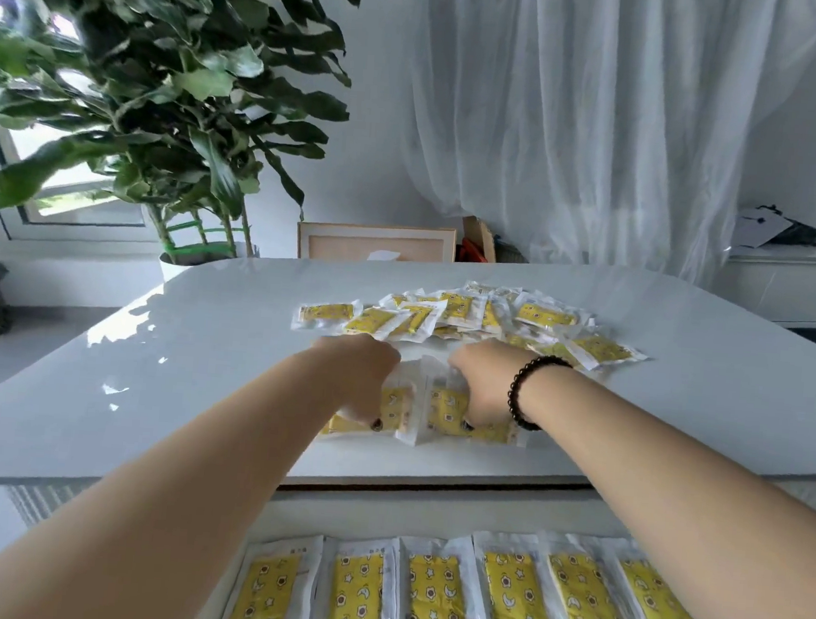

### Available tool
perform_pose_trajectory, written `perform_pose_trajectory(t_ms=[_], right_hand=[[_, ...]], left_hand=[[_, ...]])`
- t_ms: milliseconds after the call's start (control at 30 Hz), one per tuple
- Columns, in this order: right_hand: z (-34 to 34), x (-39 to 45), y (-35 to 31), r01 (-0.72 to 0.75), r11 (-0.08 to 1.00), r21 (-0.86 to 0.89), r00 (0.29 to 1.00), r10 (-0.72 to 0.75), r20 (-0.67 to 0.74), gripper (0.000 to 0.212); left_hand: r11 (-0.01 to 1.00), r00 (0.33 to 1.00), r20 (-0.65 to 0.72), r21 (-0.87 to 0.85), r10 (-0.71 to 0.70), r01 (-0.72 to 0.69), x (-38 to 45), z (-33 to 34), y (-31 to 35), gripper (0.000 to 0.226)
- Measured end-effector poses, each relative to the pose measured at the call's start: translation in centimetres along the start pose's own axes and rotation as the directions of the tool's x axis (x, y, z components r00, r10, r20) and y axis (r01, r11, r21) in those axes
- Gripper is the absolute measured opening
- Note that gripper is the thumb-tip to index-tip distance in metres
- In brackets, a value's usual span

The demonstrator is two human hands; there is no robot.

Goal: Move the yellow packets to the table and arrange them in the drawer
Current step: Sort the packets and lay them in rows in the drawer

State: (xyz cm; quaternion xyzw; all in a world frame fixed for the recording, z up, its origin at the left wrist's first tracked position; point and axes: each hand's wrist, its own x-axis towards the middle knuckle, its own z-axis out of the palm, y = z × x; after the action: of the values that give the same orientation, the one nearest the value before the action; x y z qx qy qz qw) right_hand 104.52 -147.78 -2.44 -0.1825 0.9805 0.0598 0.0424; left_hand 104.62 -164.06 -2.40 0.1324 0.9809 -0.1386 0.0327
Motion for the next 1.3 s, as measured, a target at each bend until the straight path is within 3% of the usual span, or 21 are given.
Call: perform_pose_trajectory(t_ms=[167,300,667,767,867,1000,1100,1300], right_hand=[[0.9,-0.4,-0.3,-0.014,1.0,0.015,0.998,0.015,-0.065,0.012],[2.0,-1.0,-1.5,-0.012,1.0,-0.028,0.993,0.009,-0.114,0.014],[0.9,-5.4,-1.5,0.028,0.997,0.066,0.992,-0.036,0.123,0.03],[1.2,-6.6,-1.4,-0.001,0.997,0.072,0.997,-0.004,0.074,0.014],[1.2,-6.8,-1.1,-0.052,0.996,0.069,0.998,0.054,-0.025,0.023],[1.0,-5.8,-0.7,-0.107,0.994,0.035,0.979,0.111,-0.172,0.01],[1.8,-5.0,-0.7,-0.102,0.994,0.039,0.983,0.107,-0.146,0.017],[2.1,-4.2,-0.1,-0.095,0.992,0.088,0.987,0.106,-0.123,0.012]], left_hand=[[1.0,0.99,-0.136,-0.009,0.022,-0.023,-0.9,0.6,0.1,0.037],[0.999,0.992,-0.121,0.039,0.037,-0.033,-1.5,1.4,0.4,0.03],[0.976,0.995,-0.036,-0.195,0.09,-0.095,-6.4,1.4,0.2,0.035],[0.98,0.989,-0.143,-0.191,0.028,-0.055,-7.6,1.4,-0.7,0.031],[0.992,0.973,-0.229,-0.123,-0.034,0.006,-8.3,1.5,-1.9,0.029],[0.998,0.975,-0.211,-0.035,-0.065,0.059,-8.6,2.8,-2.9,0.027],[0.998,0.987,-0.151,-0.036,-0.057,0.052,-8.4,4.2,-3.3,0.027],[0.999,0.981,-0.192,-0.037,-0.024,0.017,-7.8,5.5,-3.6,0.026]])
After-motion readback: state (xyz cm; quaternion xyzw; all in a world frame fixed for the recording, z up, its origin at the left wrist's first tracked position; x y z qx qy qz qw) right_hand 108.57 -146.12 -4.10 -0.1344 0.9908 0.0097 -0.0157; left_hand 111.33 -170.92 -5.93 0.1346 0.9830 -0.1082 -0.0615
